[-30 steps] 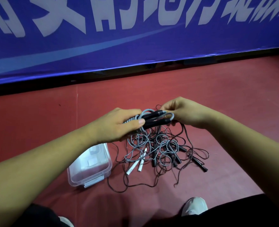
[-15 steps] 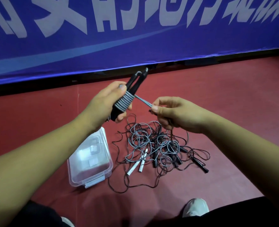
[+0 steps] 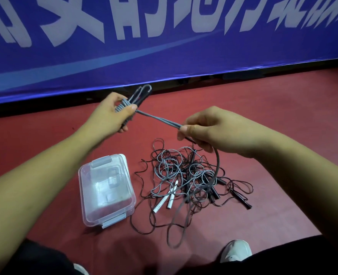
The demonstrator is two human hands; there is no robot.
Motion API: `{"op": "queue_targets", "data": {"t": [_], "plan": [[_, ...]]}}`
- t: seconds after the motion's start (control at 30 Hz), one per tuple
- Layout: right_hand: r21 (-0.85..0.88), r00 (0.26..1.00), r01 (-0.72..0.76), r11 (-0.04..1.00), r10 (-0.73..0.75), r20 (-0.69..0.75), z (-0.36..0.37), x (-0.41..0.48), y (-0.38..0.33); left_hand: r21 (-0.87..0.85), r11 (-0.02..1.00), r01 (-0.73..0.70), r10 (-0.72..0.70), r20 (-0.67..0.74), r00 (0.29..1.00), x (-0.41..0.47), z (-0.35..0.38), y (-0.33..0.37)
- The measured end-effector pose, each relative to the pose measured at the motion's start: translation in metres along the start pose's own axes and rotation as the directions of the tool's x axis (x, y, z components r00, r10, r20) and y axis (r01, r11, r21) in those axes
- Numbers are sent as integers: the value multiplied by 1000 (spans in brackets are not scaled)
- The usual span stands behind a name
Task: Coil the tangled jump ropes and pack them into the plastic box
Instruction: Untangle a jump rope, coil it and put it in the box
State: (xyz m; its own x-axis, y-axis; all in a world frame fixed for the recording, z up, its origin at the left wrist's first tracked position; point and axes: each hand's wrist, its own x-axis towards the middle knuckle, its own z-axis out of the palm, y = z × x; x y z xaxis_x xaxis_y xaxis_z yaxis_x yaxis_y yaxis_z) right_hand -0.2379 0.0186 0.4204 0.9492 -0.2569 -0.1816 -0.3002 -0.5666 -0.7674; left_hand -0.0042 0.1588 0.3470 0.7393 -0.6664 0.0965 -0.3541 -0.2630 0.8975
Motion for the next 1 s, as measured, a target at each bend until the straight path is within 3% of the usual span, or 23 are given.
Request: {"op": "queue_targets", "data": {"t": [0.1,0.27,0.4,0.63,0.77,0.9,1.0], "plan": [[92,999,51,994,-51,-1,6,-1,-7,313,946,-79,52,93,994,0,2,-9],[360,996,88,929,-83,-30,7,8,-3,682,694,-231,34,290,956,-13,15,-3],[434,997,77,898,-60,-53,3,10,1,722,569,-395,-40,504,863,-29,28,-6],[565,989,17,825,71,-133,-3,22,13,704,427,-568,13,623,782,-55,49,2],[442,975,-11,897,107,-194,-8,30,25,655,415,-632,30,684,729,-64,56,5],[29,944,-53,998,59,-324,-14,36,43,538,449,-713,88,768,635,-67,56,-1],[-76,960,-27,997,5,-282,-19,37,57,434,560,-706,106,807,581,-69,52,-2]]}}
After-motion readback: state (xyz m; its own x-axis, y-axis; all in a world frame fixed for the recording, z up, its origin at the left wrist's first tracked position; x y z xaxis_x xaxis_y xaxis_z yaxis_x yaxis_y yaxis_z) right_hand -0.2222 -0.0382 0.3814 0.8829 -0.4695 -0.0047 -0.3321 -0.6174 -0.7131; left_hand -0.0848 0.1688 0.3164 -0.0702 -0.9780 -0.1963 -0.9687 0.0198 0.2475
